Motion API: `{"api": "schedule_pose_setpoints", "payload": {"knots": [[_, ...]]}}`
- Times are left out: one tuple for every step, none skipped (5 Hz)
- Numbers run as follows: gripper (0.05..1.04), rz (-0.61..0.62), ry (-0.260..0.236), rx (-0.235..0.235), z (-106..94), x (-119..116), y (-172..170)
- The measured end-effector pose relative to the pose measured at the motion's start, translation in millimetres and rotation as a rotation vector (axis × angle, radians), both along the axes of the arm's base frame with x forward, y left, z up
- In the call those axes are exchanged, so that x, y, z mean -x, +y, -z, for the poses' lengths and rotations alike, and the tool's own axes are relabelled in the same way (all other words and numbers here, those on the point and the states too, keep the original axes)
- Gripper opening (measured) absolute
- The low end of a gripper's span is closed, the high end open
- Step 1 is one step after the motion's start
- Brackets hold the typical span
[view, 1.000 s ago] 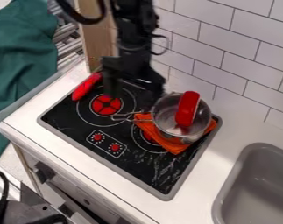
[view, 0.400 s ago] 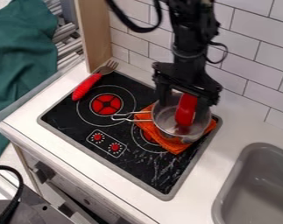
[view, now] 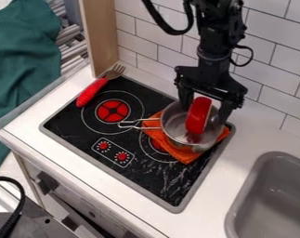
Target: Grab the red object from the silver pot and put it on the left side burner
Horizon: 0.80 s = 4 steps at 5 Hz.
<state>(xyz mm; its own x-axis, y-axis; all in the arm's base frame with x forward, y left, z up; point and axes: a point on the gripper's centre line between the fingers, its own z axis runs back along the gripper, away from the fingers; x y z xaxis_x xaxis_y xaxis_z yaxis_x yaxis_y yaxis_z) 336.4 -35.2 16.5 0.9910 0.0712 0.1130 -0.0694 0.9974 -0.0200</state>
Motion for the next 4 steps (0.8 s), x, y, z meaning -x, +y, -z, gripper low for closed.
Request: {"api": "schedule_pose_setpoints", "payload": {"knots": [[1.001,-0.002,0.043,-0.001,14.4,-4,5],[1.001,-0.030,0.066,-0.005,23.2,-6,17],[0.949,-0.047,0.104,-0.004,39.9,-6,28],[0.658,-0.042,0.104,-0.001,44.7,-11,28]]}}
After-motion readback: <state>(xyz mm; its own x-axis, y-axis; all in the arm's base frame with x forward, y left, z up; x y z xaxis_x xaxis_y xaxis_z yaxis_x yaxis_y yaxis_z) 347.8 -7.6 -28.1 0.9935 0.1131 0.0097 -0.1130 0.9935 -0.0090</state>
